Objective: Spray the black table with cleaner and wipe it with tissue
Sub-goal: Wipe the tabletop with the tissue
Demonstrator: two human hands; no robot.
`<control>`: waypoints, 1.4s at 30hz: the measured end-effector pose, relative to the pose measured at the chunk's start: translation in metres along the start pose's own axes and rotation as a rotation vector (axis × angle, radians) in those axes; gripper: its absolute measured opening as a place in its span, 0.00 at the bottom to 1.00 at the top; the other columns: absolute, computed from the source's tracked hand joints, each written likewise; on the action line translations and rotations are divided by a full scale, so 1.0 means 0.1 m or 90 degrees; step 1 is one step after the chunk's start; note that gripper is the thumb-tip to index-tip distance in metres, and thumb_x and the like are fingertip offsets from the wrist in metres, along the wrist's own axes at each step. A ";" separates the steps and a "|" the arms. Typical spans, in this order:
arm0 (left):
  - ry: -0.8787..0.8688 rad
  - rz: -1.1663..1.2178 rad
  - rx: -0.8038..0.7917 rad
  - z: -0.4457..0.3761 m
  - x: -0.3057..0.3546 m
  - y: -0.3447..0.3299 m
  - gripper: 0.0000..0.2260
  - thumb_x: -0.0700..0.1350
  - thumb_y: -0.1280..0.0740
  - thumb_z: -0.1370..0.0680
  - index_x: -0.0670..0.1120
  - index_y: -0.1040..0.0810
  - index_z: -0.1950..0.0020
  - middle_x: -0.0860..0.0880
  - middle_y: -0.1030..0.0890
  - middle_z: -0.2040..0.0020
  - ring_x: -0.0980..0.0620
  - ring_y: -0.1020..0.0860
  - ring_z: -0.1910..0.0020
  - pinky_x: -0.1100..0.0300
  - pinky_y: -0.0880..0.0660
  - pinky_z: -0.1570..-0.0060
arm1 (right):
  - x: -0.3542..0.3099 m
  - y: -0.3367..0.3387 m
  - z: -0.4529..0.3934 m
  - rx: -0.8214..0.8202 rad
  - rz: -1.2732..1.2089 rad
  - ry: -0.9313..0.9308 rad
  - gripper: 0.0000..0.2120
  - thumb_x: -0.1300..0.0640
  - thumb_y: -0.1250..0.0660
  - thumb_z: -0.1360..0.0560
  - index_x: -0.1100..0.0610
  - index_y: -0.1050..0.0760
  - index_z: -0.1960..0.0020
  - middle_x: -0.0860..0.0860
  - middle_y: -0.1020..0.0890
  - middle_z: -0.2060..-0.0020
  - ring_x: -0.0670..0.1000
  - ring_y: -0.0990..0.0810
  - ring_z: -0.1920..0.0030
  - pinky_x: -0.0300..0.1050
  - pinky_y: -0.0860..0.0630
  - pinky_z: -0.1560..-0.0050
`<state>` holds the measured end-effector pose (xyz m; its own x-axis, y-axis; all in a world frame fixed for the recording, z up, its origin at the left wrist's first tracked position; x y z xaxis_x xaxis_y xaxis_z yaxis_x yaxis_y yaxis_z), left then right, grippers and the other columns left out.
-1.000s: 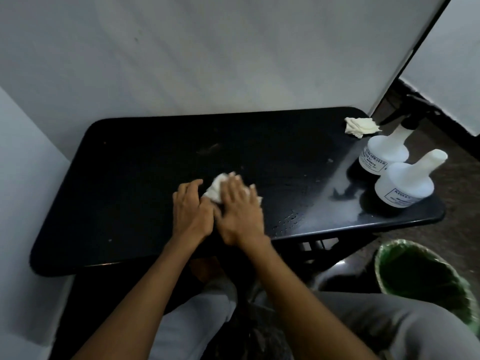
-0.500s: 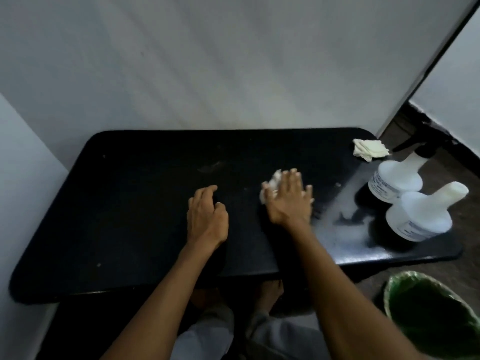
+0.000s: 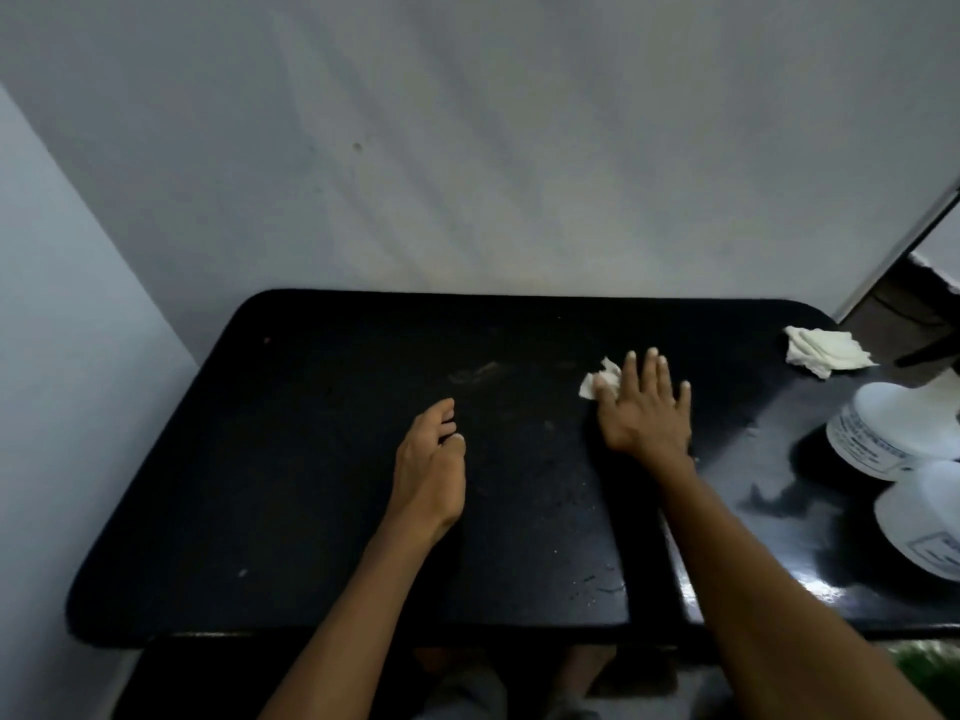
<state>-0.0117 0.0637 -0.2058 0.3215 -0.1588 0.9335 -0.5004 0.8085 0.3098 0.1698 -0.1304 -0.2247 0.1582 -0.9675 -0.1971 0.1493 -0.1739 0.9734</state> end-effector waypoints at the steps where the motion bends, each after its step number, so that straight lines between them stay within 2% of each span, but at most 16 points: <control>1: 0.006 0.013 -0.005 -0.02 0.01 0.02 0.22 0.43 0.44 0.20 0.53 0.33 0.25 0.54 0.28 0.31 0.59 0.29 0.36 0.62 0.34 0.39 | -0.18 0.00 -0.12 -0.005 0.004 0.006 0.34 0.38 0.58 0.16 0.55 0.56 0.15 0.54 0.59 0.16 0.53 0.62 0.16 0.59 0.62 0.18; 3: 0.014 0.049 -0.004 -0.04 0.03 0.04 0.22 0.42 0.44 0.20 0.52 0.32 0.26 0.53 0.27 0.30 0.57 0.28 0.35 0.60 0.32 0.37 | -0.65 -0.06 -0.20 -0.013 0.022 0.071 0.33 0.40 0.57 0.15 0.55 0.56 0.15 0.55 0.58 0.16 0.54 0.61 0.16 0.59 0.61 0.18; 6: 0.013 0.097 0.010 -0.05 0.08 0.05 0.21 0.42 0.43 0.22 0.50 0.29 0.28 0.49 0.24 0.32 0.53 0.26 0.36 0.51 0.30 0.32 | -1.27 -0.26 0.10 -0.037 0.037 0.254 0.31 0.42 0.55 0.14 0.53 0.57 0.15 0.54 0.58 0.16 0.53 0.61 0.16 0.57 0.62 0.19; 8: 0.010 0.116 0.028 -0.07 0.07 0.08 0.21 0.42 0.42 0.23 0.50 0.27 0.30 0.48 0.22 0.35 0.52 0.24 0.37 0.50 0.28 0.34 | -1.39 -0.40 0.44 -0.044 0.038 0.357 0.30 0.44 0.56 0.14 0.51 0.59 0.15 0.52 0.59 0.16 0.51 0.63 0.17 0.54 0.65 0.20; 10: 0.025 0.140 0.053 -0.08 0.04 0.13 0.20 0.40 0.41 0.22 0.49 0.27 0.30 0.48 0.22 0.35 0.52 0.23 0.39 0.52 0.25 0.39 | -1.24 -0.44 0.68 -0.039 0.032 0.418 0.30 0.42 0.58 0.14 0.49 0.60 0.16 0.48 0.62 0.18 0.47 0.65 0.18 0.50 0.69 0.22; 13: 0.048 0.164 0.071 -0.09 -0.04 0.18 0.19 0.39 0.41 0.20 0.48 0.28 0.29 0.48 0.24 0.35 0.53 0.23 0.42 0.57 0.24 0.47 | -0.81 -0.36 0.59 -0.013 0.050 0.373 0.30 0.41 0.57 0.15 0.48 0.59 0.16 0.46 0.63 0.19 0.46 0.65 0.19 0.48 0.68 0.22; 16: 0.062 0.158 0.063 -0.07 -0.04 0.22 0.20 0.41 0.42 0.19 0.49 0.29 0.28 0.50 0.25 0.35 0.54 0.24 0.42 0.54 0.23 0.43 | -0.45 -0.16 0.08 -0.003 0.062 0.223 0.30 0.43 0.56 0.14 0.51 0.56 0.15 0.52 0.59 0.16 0.51 0.61 0.16 0.55 0.61 0.19; 19: 0.076 0.166 0.068 -0.07 -0.02 0.28 0.19 0.41 0.42 0.19 0.49 0.29 0.28 0.51 0.24 0.36 0.54 0.23 0.44 0.54 0.23 0.43 | -0.57 -0.04 -0.45 -0.023 0.010 0.102 0.32 0.40 0.58 0.14 0.53 0.56 0.15 0.55 0.59 0.16 0.53 0.61 0.16 0.58 0.62 0.19; 21: 0.082 0.165 0.097 -0.07 0.00 0.33 0.17 0.42 0.42 0.19 0.49 0.27 0.30 0.51 0.23 0.40 0.54 0.22 0.46 0.53 0.22 0.44 | -0.91 -0.07 -0.67 -0.044 -0.001 0.083 0.32 0.40 0.59 0.14 0.55 0.57 0.15 0.55 0.59 0.16 0.53 0.62 0.16 0.59 0.63 0.18; 26: 0.102 0.156 0.225 -0.06 0.02 0.58 0.12 0.40 0.40 0.24 0.52 0.19 0.50 0.50 0.17 0.54 0.52 0.18 0.56 0.54 0.20 0.53 | -2.05 -0.33 -0.37 -0.078 0.038 0.263 0.31 0.42 0.58 0.14 0.55 0.58 0.16 0.55 0.59 0.16 0.54 0.61 0.16 0.58 0.61 0.19; 30: 0.161 0.191 0.358 0.02 -0.04 0.87 0.13 0.38 0.41 0.29 0.49 0.18 0.57 0.48 0.17 0.56 0.50 0.20 0.59 0.56 0.25 0.60 | -2.49 -0.51 0.35 -0.109 0.065 0.434 0.30 0.44 0.56 0.13 0.54 0.57 0.15 0.55 0.58 0.16 0.52 0.60 0.16 0.57 0.61 0.19; 33: 0.243 0.241 0.447 0.11 -0.16 1.11 0.10 0.40 0.39 0.27 0.45 0.17 0.54 0.46 0.17 0.55 0.49 0.20 0.60 0.57 0.29 0.66 | -2.40 -0.59 0.99 -0.113 0.061 0.566 0.30 0.44 0.56 0.13 0.52 0.58 0.15 0.53 0.59 0.16 0.50 0.62 0.17 0.54 0.64 0.19; 36: 0.343 0.291 0.512 0.14 -0.30 1.30 0.11 0.39 0.38 0.23 0.40 0.18 0.48 0.44 0.18 0.55 0.49 0.22 0.63 0.58 0.31 0.67 | -2.03 -0.62 1.41 -0.115 0.049 0.637 0.33 0.38 0.62 0.17 0.49 0.61 0.16 0.47 0.63 0.18 0.46 0.68 0.19 0.49 0.68 0.20; 38: 0.382 0.336 0.523 0.14 -0.37 1.38 0.12 0.39 0.39 0.22 0.38 0.18 0.45 0.41 0.19 0.53 0.46 0.21 0.59 0.54 0.26 0.62 | -1.90 -0.63 1.42 -0.108 0.068 0.636 0.33 0.37 0.64 0.18 0.48 0.63 0.17 0.46 0.66 0.19 0.44 0.70 0.19 0.48 0.69 0.20; 40: 0.399 0.350 0.515 0.12 -0.39 1.41 0.12 0.39 0.39 0.22 0.38 0.19 0.44 0.40 0.18 0.50 0.43 0.19 0.54 0.50 0.22 0.54 | -1.98 -0.66 1.23 -0.095 0.083 0.603 0.31 0.39 0.60 0.15 0.49 0.63 0.16 0.47 0.65 0.18 0.46 0.69 0.19 0.51 0.66 0.19; 42: 0.397 0.353 0.511 0.14 -0.40 1.40 0.12 0.39 0.39 0.22 0.39 0.19 0.44 0.39 0.18 0.49 0.43 0.19 0.53 0.50 0.22 0.52 | -2.24 -0.64 0.92 -0.083 0.078 0.531 0.30 0.42 0.57 0.14 0.51 0.61 0.16 0.50 0.62 0.17 0.48 0.65 0.18 0.53 0.64 0.19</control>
<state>-0.1059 0.1747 -0.1970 0.1264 0.5929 0.7953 -0.9916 0.0521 0.1187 0.0349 0.0808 -0.2318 0.8402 -0.5172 -0.1629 0.1876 -0.0045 0.9822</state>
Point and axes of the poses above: each hand's wrist, its own z-axis away from the middle knuckle, its own y-axis out of the back of the hand, x = y × z, the point moved 3 cm from there along -z, towards the middle knuckle
